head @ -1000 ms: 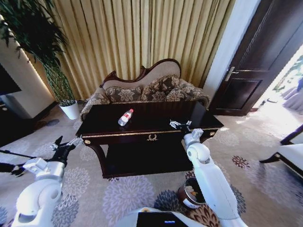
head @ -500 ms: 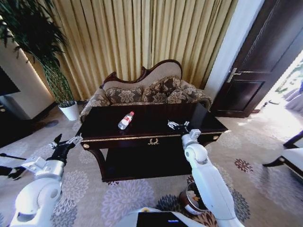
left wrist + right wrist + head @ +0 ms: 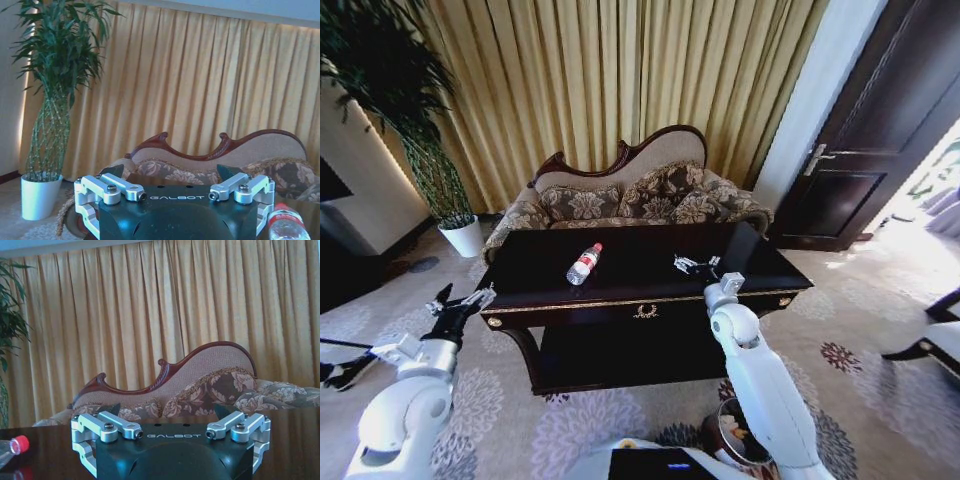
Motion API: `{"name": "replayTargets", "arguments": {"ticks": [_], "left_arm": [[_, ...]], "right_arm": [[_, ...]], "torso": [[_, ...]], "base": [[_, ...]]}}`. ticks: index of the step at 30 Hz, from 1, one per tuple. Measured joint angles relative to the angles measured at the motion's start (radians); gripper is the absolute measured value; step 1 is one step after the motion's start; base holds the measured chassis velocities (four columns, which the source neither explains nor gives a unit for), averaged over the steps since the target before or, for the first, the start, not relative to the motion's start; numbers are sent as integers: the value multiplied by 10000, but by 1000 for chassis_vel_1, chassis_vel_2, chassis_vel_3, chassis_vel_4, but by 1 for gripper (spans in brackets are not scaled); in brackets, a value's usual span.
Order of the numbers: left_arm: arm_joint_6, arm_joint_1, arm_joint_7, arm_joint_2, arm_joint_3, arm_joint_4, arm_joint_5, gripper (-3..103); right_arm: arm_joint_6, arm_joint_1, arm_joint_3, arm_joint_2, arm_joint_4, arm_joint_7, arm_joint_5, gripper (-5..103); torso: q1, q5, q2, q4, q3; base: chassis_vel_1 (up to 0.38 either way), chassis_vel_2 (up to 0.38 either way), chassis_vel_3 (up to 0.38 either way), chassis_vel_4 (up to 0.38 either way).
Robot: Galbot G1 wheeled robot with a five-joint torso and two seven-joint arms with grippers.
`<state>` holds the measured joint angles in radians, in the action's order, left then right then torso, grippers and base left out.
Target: Move to the front of the table and place the trash on the table into the trash bin.
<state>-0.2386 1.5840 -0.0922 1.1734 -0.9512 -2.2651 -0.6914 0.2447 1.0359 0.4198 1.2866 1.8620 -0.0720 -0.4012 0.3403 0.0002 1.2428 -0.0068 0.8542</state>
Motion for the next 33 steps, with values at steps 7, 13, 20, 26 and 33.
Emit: {"name": "replayTargets", "arguments": {"ticks": [7,13,20,26,33], "left_arm": [[-551,-649,-867,-637,495,154,-266,100],[-625,-1233,-1107,-1157,1041,582,-418,100],[-92,-2264,-860,-1934,1968,1292,-977,100],[194,-2914,-168,-2351,2440,1868,-1506,100],[-448,-3636,-279,-3131,2904,2409,-2867,100]], "right_arm": [[0,589,305,-68,741,-48,-282,100],[-7,1159,670,-169,1425,-151,-345,100],[-5,1742,1093,-288,2174,-326,-658,100],[25,2014,1432,-296,2411,-418,-755,100],[28,2201,1738,-237,2524,-441,-715,100]], "torso": [[1,-1,0,-3,1],[0,-1,0,-1,0],[1,-1,0,-2,1],[0,0,0,-3,0],[1,-2,0,-3,1]], "base": [[0,0,0,0],[0,0,0,0],[0,0,0,0],[0,0,0,0],[0,0,0,0]]}}
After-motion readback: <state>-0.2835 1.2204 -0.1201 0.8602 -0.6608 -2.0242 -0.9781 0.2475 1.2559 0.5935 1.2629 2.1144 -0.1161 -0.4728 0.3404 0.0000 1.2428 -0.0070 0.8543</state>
